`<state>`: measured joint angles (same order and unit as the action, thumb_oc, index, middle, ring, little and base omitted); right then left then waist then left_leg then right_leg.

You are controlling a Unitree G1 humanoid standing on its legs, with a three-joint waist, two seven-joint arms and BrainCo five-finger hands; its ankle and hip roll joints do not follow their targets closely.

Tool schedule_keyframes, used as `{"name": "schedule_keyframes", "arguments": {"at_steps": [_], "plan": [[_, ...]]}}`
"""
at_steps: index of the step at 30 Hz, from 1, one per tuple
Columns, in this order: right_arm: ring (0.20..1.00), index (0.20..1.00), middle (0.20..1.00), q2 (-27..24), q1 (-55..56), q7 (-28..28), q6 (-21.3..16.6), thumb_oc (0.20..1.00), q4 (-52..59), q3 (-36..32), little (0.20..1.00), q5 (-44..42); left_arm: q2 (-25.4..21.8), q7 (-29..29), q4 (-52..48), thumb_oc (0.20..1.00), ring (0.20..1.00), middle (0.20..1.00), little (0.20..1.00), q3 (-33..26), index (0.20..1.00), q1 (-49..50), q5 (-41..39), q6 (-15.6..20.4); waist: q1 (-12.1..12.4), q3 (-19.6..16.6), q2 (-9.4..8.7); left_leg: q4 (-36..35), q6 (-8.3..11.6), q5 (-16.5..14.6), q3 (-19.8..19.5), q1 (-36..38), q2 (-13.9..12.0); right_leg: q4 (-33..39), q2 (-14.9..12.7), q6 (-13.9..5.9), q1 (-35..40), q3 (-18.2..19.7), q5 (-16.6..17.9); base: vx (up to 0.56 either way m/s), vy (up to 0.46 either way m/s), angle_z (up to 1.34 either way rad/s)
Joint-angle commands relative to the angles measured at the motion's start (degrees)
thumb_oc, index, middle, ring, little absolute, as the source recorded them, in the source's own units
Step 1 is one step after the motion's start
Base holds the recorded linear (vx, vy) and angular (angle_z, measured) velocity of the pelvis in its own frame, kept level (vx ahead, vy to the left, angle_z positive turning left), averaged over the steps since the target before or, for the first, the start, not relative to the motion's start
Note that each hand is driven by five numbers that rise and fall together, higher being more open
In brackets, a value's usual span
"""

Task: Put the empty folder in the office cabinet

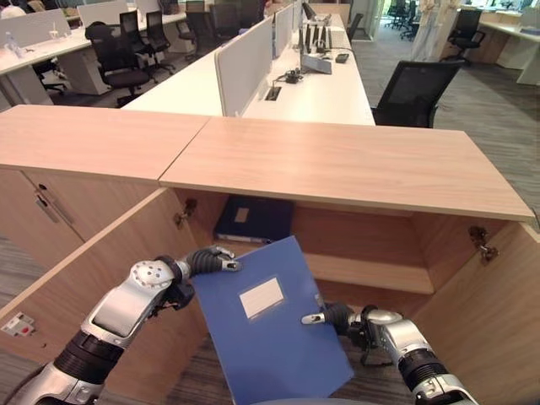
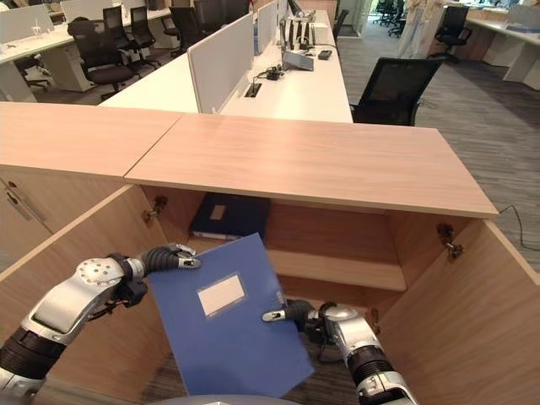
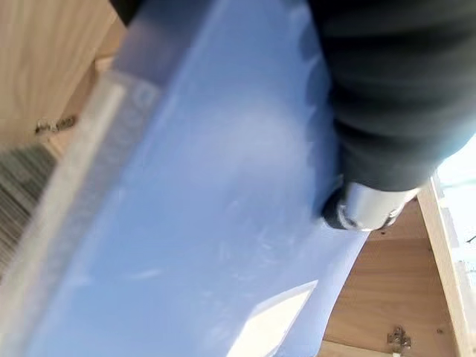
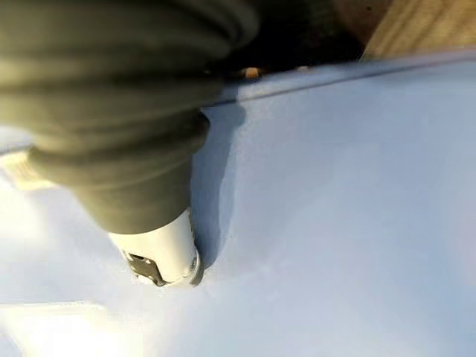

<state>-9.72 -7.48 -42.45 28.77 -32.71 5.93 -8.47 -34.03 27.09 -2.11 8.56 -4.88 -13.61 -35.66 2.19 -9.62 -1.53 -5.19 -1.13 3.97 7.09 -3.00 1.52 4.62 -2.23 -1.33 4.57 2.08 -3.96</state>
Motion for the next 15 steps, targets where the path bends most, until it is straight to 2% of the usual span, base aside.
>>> {"name": "schedule_keyframes", "arguments": {"at_steps": [1, 3, 4, 6, 11, 15], "plan": [[0.200, 0.200, 0.200, 27.29, -0.45, -12.36, 4.10, 0.200, -3.38, -3.53, 0.200, -22.17, 24.57, 1.71, 11.96, 1.000, 1.000, 1.000, 1.000, -5.81, 1.000, -2.89, -14.87, -3.19, 0.90, 1.50, 0.89, 0.19, 0.85, -8.99, -2.87, 5.66, -0.95, 0.38, 2.05, 2.56, -4.28, -1.58, 3.01, 0.00, 0.000, 0.00], [0.200, 0.200, 0.200, 27.42, -1.07, -12.37, 4.08, 0.200, -4.92, -5.77, 0.200, -21.87, 27.09, 2.41, 15.85, 1.000, 1.000, 1.000, 1.000, -7.81, 1.000, -2.77, -14.34, -3.28, 0.76, 1.11, 1.13, 0.19, 0.86, -8.85, -2.85, 5.48, -0.93, 0.38, 2.05, 2.61, -4.43, -1.50, 3.08, -0.01, -0.009, 0.06], [0.200, 0.200, 0.200, 28.36, -1.26, -10.98, 4.10, 0.200, -6.36, -10.12, 0.200, -23.23, 30.30, 0.13, 23.95, 1.000, 1.000, 1.000, 1.000, -11.91, 1.000, -1.22, -14.56, -3.92, 0.33, 0.95, 1.10, 0.19, 0.85, -8.77, -2.72, 5.41, -0.99, 0.38, 2.14, 2.66, -4.57, -1.43, 3.18, -0.01, -0.013, 0.06], [0.200, 0.200, 0.200, 28.64, -1.54, -10.40, 3.99, 0.200, -7.14, -11.88, 0.200, -24.06, 31.22, -1.19, 27.64, 1.000, 1.000, 1.000, 1.000, -13.85, 1.000, -1.13, -14.85, -3.75, 0.18, 0.76, 1.11, 0.19, 0.88, -8.72, -2.67, 5.39, -1.03, 0.38, 2.17, 2.69, -4.60, -1.38, 3.24, -0.01, -0.008, 0.02], [0.200, 0.200, 0.200, 29.44, -3.79, -8.98, 3.48, 0.200, -9.16, -19.41, 0.200, -27.31, 33.65, -9.38, 43.63, 1.000, 1.000, 1.000, 1.000, -22.82, 1.000, -1.70, -17.14, -0.94, -0.48, 0.46, 1.20, 0.19, 1.03, -8.55, -2.55, 5.07, -1.17, 0.38, 2.30, 2.82, -4.94, -1.12, 3.46, 0.00, -0.006, -0.03], [0.200, 0.200, 0.200, 29.47, -4.33, -8.92, 3.23, 0.200, -8.98, -21.61, 0.200, -27.20, 34.04, -14.71, 49.46, 1.000, 1.000, 1.000, 1.000, -26.05, 1.000, -1.33, -18.23, 1.52, -0.81, 0.63, 1.19, 0.19, 1.19, -8.45, -2.61, 4.95, -1.22, 0.38, 2.44, 2.94, -5.10, -1.03, 3.50, 0.00, -0.010, -0.06]]}}
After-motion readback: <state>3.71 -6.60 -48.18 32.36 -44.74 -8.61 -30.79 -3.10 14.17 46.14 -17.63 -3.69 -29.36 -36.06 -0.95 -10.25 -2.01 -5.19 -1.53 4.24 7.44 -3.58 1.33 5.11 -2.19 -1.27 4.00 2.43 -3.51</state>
